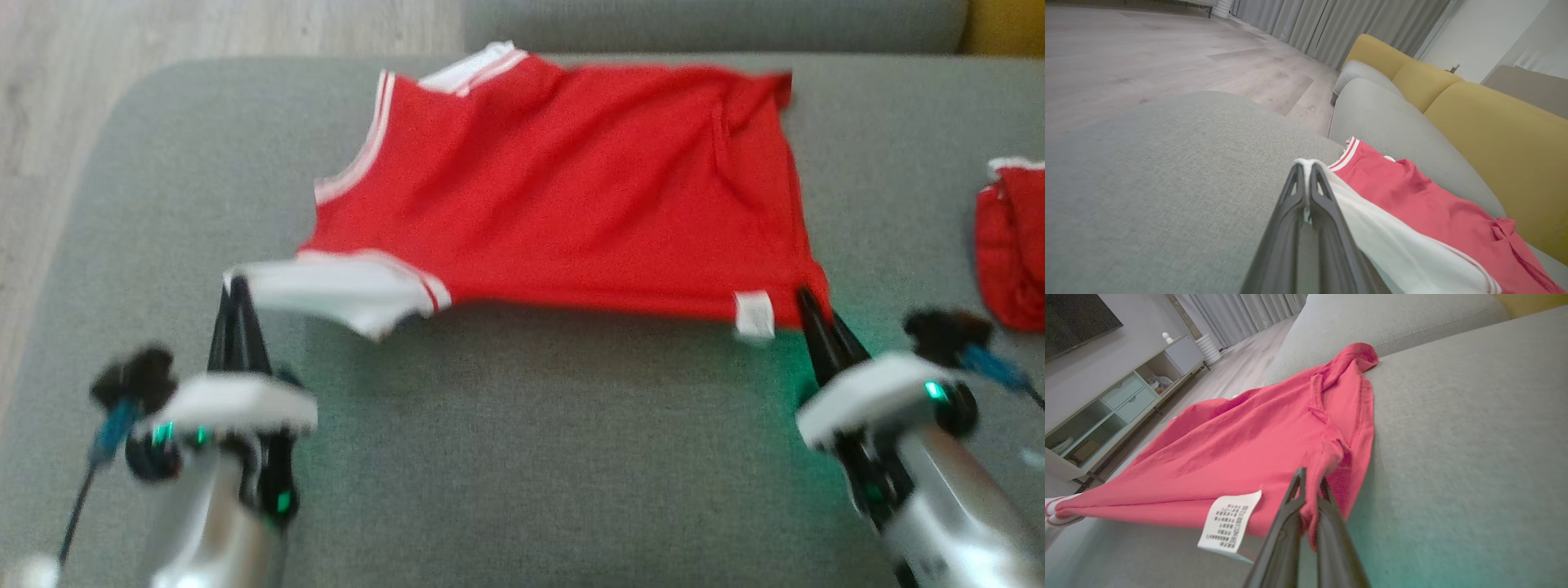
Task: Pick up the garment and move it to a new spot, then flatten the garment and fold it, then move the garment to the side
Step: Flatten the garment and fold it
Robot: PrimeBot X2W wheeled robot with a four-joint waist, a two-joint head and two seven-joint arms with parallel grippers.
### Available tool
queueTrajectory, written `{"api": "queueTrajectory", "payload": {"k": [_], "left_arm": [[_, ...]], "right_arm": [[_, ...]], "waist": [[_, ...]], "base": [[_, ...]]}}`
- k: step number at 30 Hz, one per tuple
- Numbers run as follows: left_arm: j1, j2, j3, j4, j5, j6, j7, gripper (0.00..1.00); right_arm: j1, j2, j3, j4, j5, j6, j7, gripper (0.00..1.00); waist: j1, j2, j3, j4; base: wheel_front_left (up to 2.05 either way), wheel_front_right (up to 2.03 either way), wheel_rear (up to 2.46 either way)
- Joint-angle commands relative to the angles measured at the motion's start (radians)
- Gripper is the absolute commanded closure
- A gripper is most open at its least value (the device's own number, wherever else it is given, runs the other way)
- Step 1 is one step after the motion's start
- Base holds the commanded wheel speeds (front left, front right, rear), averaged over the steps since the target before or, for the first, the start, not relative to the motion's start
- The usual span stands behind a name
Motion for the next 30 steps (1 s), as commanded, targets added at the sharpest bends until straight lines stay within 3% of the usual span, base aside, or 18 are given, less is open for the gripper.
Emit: {"api": "queueTrajectory", "payload": {"k": [1, 5, 8, 9, 10, 11, 15, 18, 21, 30], "left_arm": [[0.075, 0.044, 0.043, -0.131, 0.000, 0.009, -0.010, 1.00], [0.295, 0.057, 0.045, -0.459, -0.006, 0.080, 0.097, 1.00], [0.474, 0.059, 0.042, -0.756, -0.023, 0.147, 0.221, 1.00], [0.474, 0.059, 0.042, -0.756, -0.023, 0.147, 0.221, 1.00], [0.530, 0.063, 0.041, -0.849, -0.022, 0.172, 0.259, 1.00], [0.626, 0.073, 0.039, -1.012, -0.012, 0.222, 0.326, 1.00], [0.736, 0.076, 0.022, -1.210, -0.028, 0.273, 0.435, 1.00], [0.754, 0.080, 0.012, -1.256, -0.070, 0.275, 0.497, 1.00], [0.726, 0.092, 0.007, -1.232, -0.115, 0.259, 0.545, 1.00], [0.425, 0.146, -0.041, -0.914, -0.216, 0.154, 0.699, 1.00]], "right_arm": [[0.070, -0.042, -0.018, -0.093, 0.002, -0.001, 0.010, 1.00], [0.252, -0.087, -0.110, -0.274, -0.036, -0.001, 0.124, 1.00], [0.400, -0.082, -0.225, -0.452, -0.096, -0.001, 0.256, 1.00], [0.400, -0.082, -0.225, -0.452, -0.096, -0.001, 0.256, 1.00], [0.452, -0.072, -0.270, -0.516, -0.123, -0.001, 0.310, 1.00], [0.551, -0.030, -0.364, -0.656, -0.178, -0.001, 0.420, 1.00], [0.690, 0.084, -0.491, -0.915, -0.283, -0.001, 0.639, 1.00], [0.724, 0.136, -0.525, -1.031, -0.337, -0.001, 0.761, 1.00], [0.717, 0.160, -0.534, -1.067, -0.358, -0.001, 0.845, 1.00], [0.533, 0.173, -0.548, -0.933, -0.368, -0.001, 0.934, 1.00]], "waist": [[0.0001, 0.0000, -0.041, 0.010], [0.0001, 0.0000, -0.075, 0.007], [0.0001, 0.0000, -0.089, 0.003], [0.0001, 0.0000, -0.089, 0.003], [0.0001, 0.0000, -0.093, 0.002], [0.0001, 0.0000, -0.095, 0.001], [0.0001, 0.0000, -0.096, -0.001], [0.0001, 0.0000, -0.092, -0.005], [0.0001, 0.0000, -0.077, -0.005], [0.0001, 0.0000, 0.012, 0.007]], "base": [[0.00, 0.00, 0.00], [0.00, 0.00, 0.00], [0.00, 0.00, 0.00], [0.00, 0.00, 0.00], [0.00, 0.00, 0.00], [0.00, 0.00, 0.00], [0.00, 0.00, 0.00], [0.00, 0.00, 0.00], [0.00, 0.00, 0.00], [0.00, 0.00, 0.00]]}}
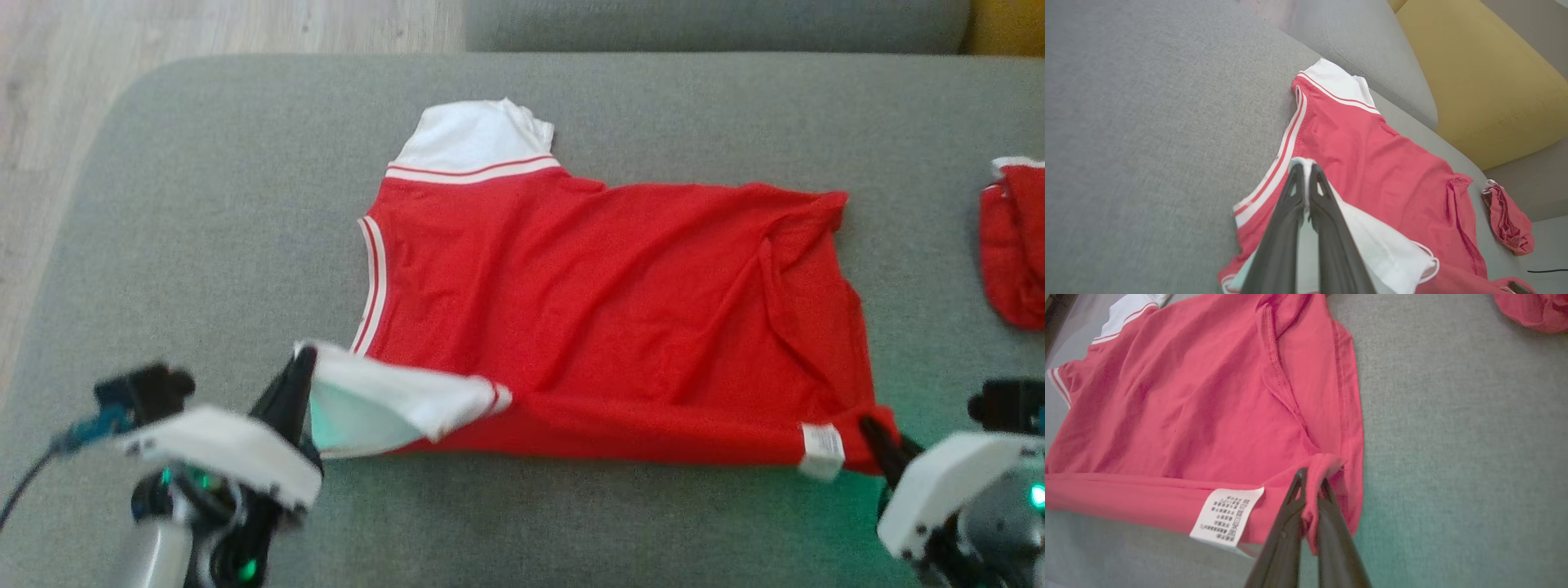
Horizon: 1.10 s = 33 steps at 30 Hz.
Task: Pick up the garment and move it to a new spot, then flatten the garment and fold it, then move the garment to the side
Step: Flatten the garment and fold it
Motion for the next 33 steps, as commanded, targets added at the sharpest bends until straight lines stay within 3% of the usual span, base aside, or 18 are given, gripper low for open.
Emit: {"api": "queueTrajectory", "payload": {"k": [1, 6, 7, 8, 9, 15, 22, 28, 33], "left_arm": [[-0.068, 0.022, 0.036, -0.002, -0.001, -0.009, 0.003, 1.00], [-0.196, 0.032, 0.011, 0.179, -0.002, -0.051, 0.022, 1.00], [-0.211, 0.033, 0.004, 0.208, 0.001, -0.059, 0.024, 1.00], [-0.222, 0.031, -0.001, 0.232, 0.002, -0.066, 0.022, 0.77], [-0.231, 0.026, -0.004, 0.253, -0.001, -0.074, 0.018, 0.00], [-0.232, 0.004, 0.001, 0.310, 0.028, -0.087, -0.090, 0.00], [-0.198, 0.038, -0.034, 0.259, 0.304, -0.013, -0.432, 0.00], [-0.175, 0.061, -0.072, 0.203, 0.456, 0.053, -0.577, 0.00], [-0.138, 0.073, -0.086, 0.152, 0.511, 0.097, -0.602, 0.00]], "right_arm": [[-0.047, -0.017, 0.016, -0.024, -0.002, -0.001, -0.002, 1.00], [-0.140, -0.031, 0.038, 0.065, 0.004, -0.001, -0.033, 1.00], [-0.154, -0.033, 0.046, 0.081, 0.007, -0.001, -0.047, 0.84], [-0.165, -0.032, 0.048, 0.098, 0.017, -0.001, -0.062, 0.26], [-0.173, -0.034, 0.055, 0.112, 0.021, -0.001, -0.079, 0.00], [-0.202, -0.049, 0.086, 0.162, 0.048, -0.001, -0.289, 0.00], [-0.217, -0.108, 0.148, 0.126, -0.029, -0.001, -0.614, 0.00], [-0.183, -0.093, 0.160, 0.034, -0.137, -0.001, -0.718, 0.00], [-0.104, -0.047, 0.159, -0.057, -0.186, -0.001, -0.717, 0.00]], "waist": [[0.0000, 0.0000, 0.021, 0.002], [0.0000, 0.0000, 0.046, -0.006], [0.0000, 0.0000, 0.050, -0.007], [0.0000, 0.0000, 0.052, -0.008], [0.0000, 0.0000, 0.054, -0.008], [0.0000, 0.0000, 0.058, -0.006], [0.0000, 0.0000, 0.042, -0.002], [0.0000, 0.0000, 0.023, -0.002], [0.0000, 0.0000, 0.006, -0.009]], "base": [[0.00, 0.00, 0.00], [0.00, 0.00, 0.00], [0.00, 0.00, 0.00], [0.00, 0.00, 0.00], [0.00, 0.00, 0.00], [0.00, 0.00, 0.00], [0.00, 0.00, 0.00], [0.00, 0.00, 0.00], [0.00, 0.00, 0.00]]}}
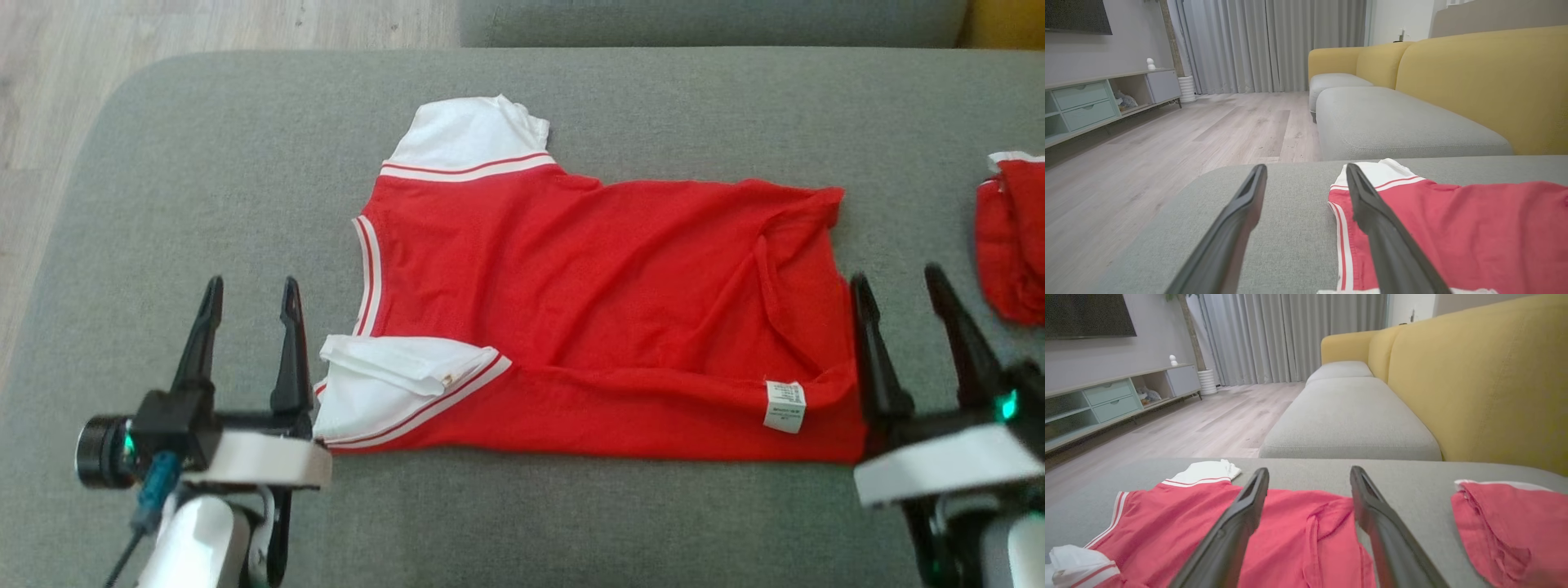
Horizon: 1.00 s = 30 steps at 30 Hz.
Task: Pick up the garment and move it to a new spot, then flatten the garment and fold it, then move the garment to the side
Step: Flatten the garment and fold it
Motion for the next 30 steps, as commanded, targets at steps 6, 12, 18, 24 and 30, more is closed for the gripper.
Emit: {"api": "queueTrajectory", "payload": {"k": [6, 12, 18, 24, 30], "left_arm": [[0.038, 0.021, 0.029, -0.061, 0.011, 0.040, 0.009, 0.00], [0.060, 0.007, 0.033, -0.054, -0.002, 0.046, -0.037, 0.00], [0.056, -0.001, 0.024, -0.027, -0.005, 0.030, -0.073, 0.00], [0.058, -0.009, -0.006, 0.043, -0.024, 0.004, -0.035, 0.00], [0.039, -0.028, -0.040, 0.172, -0.083, -0.049, 0.075, 0.00]], "right_arm": [[0.074, 0.030, 0.015, -0.072, 0.004, -0.001, -0.007, 0.00], [0.094, 0.041, 0.019, -0.059, 0.022, -0.001, -0.017, 0.00], [0.100, 0.042, 0.009, -0.049, 0.034, -0.001, -0.015, 0.00], [0.136, 0.042, 0.000, 0.024, 0.039, -0.001, 0.040, 0.00], [0.144, 0.010, -0.025, 0.174, 0.066, -0.001, 0.082, 0.00]], "waist": [[0.0000, 0.0000, -0.010, -0.012], [0.0000, 0.0000, -0.019, -0.014], [0.0000, 0.0000, -0.033, -0.005], [0.0000, 0.0000, -0.034, 0.000], [0.0000, 0.0000, 0.002, -0.004]], "base": [[0.00, 0.00, 0.00], [0.00, 0.00, 0.00], [0.00, 0.00, 0.00], [0.00, 0.00, 0.00], [0.00, 0.00, 0.00]]}}
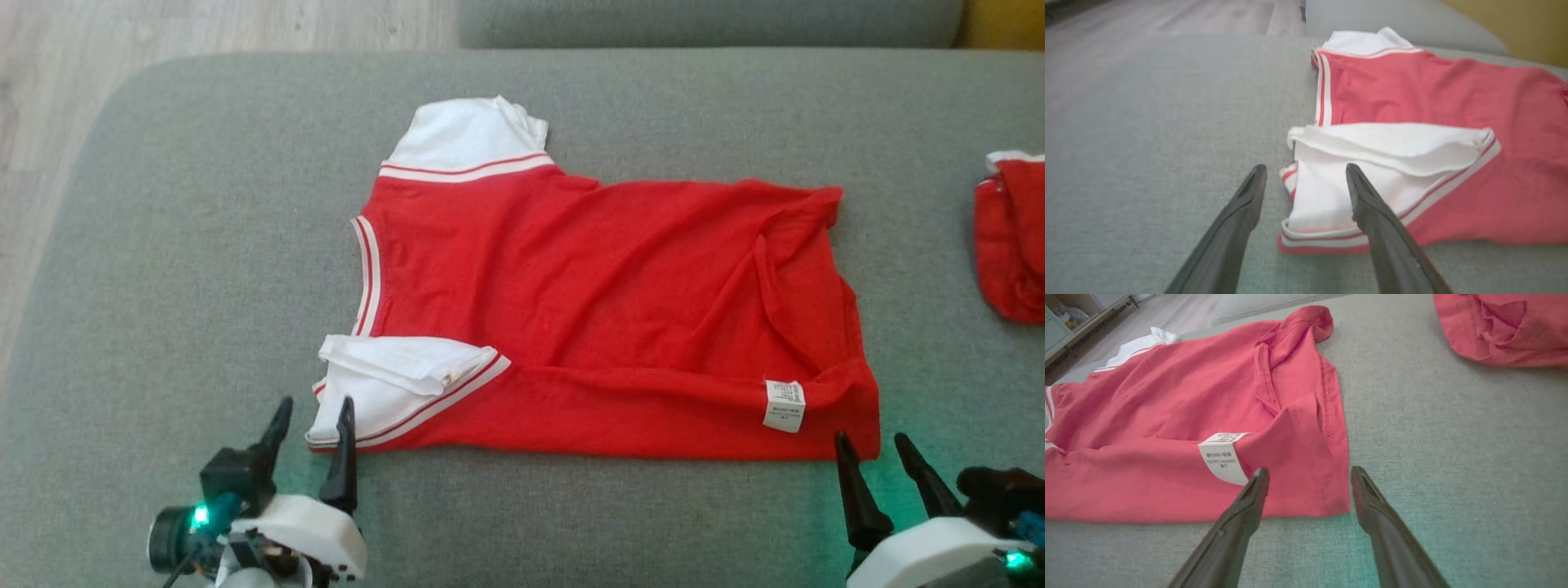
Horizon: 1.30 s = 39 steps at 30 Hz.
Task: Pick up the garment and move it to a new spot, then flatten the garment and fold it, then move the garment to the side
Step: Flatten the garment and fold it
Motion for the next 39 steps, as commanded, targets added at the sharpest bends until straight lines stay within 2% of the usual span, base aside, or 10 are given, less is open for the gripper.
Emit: {"api": "queueTrajectory", "payload": {"k": [1, 10, 14, 15, 16, 17, 22, 29, 39], "left_arm": [[-0.056, 0.007, 0.023, 0.012, -0.021, -0.018, 0.028, 0.00], [-0.124, 0.003, 0.012, 0.126, -0.094, -0.081, 0.161, 0.00], [-0.140, 0.003, -0.007, 0.161, -0.156, -0.128, 0.312, 0.00], [-0.141, 0.001, -0.008, 0.157, -0.171, -0.138, 0.335, 0.00], [-0.142, 0.003, -0.011, 0.150, -0.177, -0.145, 0.349, 0.36], [-0.143, 0.005, -0.015, 0.143, -0.181, -0.152, 0.361, 1.00], [-0.137, 0.012, 0.002, 0.082, -0.190, -0.150, 0.327, 1.00], [-0.089, 0.038, 0.051, -0.022, -0.194, -0.102, 0.278, 1.00], [0.081, 0.098, 0.117, -0.147, -0.221, -0.015, 0.317, 1.00]], "right_arm": [[-0.044, -0.033, 0.015, -0.003, 0.013, -0.001, 0.008, 0.00], [-0.095, -0.028, 0.010, 0.065, 0.031, -0.001, 0.085, 0.00], [-0.123, -0.029, 0.020, 0.098, 0.048, -0.001, 0.195, 0.00], [-0.127, -0.030, 0.022, 0.102, 0.055, -0.001, 0.216, 0.22], [-0.131, -0.031, 0.022, 0.103, 0.062, -0.001, 0.234, 0.79], [-0.134, -0.030, 0.021, 0.102, 0.072, -0.001, 0.249, 1.00], [-0.136, -0.033, 0.014, 0.065, 0.097, -0.001, 0.277, 1.00], [-0.104, -0.032, 0.021, -0.049, 0.109, -0.001, 0.301, 1.00], [0.008, -0.015, 0.082, -0.144, 0.161, -0.001, 0.361, 1.00]], "waist": [[0.0000, 0.0000, 0.021, -0.003], [0.0000, 0.0000, 0.054, -0.004], [0.0000, 0.0000, 0.064, -0.006], [0.0000, 0.0000, 0.065, -0.005], [0.0000, 0.0000, 0.066, -0.005], [0.0000, 0.0000, 0.066, -0.005], [0.0000, 0.0000, 0.063, 0.000], [0.0000, 0.0000, 0.042, 0.013], [0.0000, 0.0000, -0.030, 0.027]], "base": [[0.00, 0.00, 0.00], [0.00, 0.00, 0.00], [0.00, 0.00, 0.00], [0.00, 0.00, 0.00], [0.00, 0.00, 0.00], [0.00, 0.00, 0.00], [0.00, 0.00, 0.00], [0.00, 0.00, 0.00], [0.00, 0.00, 0.00]]}}
